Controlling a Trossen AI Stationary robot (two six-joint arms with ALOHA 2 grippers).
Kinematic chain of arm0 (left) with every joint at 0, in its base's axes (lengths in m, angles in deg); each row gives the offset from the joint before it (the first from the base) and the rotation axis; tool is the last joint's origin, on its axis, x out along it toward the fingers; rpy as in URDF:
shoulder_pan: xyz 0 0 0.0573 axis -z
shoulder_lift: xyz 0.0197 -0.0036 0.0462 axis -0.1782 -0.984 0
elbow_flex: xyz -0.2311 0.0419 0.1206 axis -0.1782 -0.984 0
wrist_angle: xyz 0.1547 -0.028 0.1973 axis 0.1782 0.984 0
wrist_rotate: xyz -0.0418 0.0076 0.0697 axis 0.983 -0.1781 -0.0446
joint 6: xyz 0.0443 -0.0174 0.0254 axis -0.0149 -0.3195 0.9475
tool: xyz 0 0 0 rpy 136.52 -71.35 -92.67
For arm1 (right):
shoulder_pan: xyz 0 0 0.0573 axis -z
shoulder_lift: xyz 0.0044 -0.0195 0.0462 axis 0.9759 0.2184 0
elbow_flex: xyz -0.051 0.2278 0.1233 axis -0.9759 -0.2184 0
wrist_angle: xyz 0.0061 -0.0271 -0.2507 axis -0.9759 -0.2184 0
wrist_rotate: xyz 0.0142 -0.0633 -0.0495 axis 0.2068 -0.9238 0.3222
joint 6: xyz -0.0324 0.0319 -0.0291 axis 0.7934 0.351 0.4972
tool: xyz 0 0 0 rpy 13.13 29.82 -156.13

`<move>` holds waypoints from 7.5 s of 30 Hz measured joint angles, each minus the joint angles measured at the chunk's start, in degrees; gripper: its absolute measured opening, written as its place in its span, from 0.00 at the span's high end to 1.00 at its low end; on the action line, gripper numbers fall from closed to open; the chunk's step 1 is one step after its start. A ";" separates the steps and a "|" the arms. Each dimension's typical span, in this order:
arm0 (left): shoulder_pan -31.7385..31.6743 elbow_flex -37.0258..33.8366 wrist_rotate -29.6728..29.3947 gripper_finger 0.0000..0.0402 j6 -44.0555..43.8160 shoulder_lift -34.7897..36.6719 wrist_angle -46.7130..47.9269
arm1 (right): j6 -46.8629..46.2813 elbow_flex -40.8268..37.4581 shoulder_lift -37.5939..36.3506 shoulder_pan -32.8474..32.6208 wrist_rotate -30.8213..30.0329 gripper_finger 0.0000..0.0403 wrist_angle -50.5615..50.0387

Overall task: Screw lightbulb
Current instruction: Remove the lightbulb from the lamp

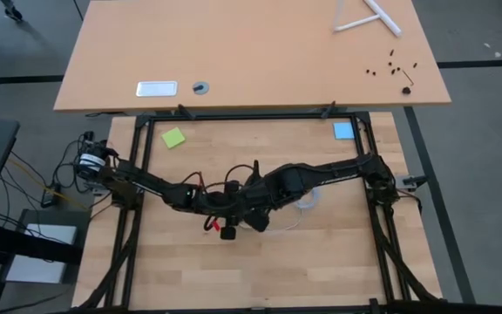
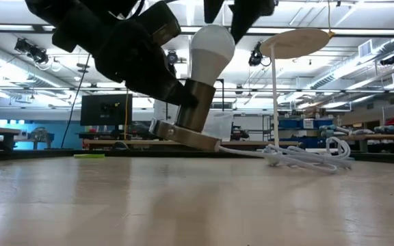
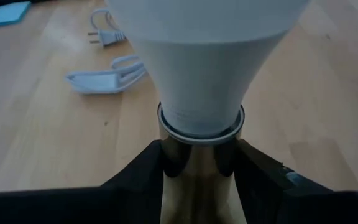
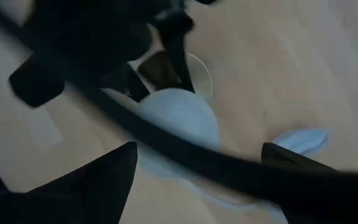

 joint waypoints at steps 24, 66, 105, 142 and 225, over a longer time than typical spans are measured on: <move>0.60 0.04 -3.26 0.63 -0.97 0.04 -0.75 | -1.37 -6.01 0.09 2.85 1.34 0.20 8.18; 0.70 0.17 -1.91 0.63 0.23 0.13 0.40 | 26.94 -4.91 0.16 -0.83 0.86 0.13 9.87; 0.59 0.09 1.32 0.63 -0.12 0.09 -0.92 | 55.74 -9.94 0.11 -2.80 -5.93 0.30 10.60; 0.70 0.04 1.94 0.63 1.00 0.04 -0.55 | 44.30 -10.01 -2.08 -8.88 -13.69 0.19 4.69; 0.67 3.85 -3.38 0.63 -1.82 0.09 4.93 | 11.53 -43.86 -22.92 -2.09 -3.90 0.07 45.55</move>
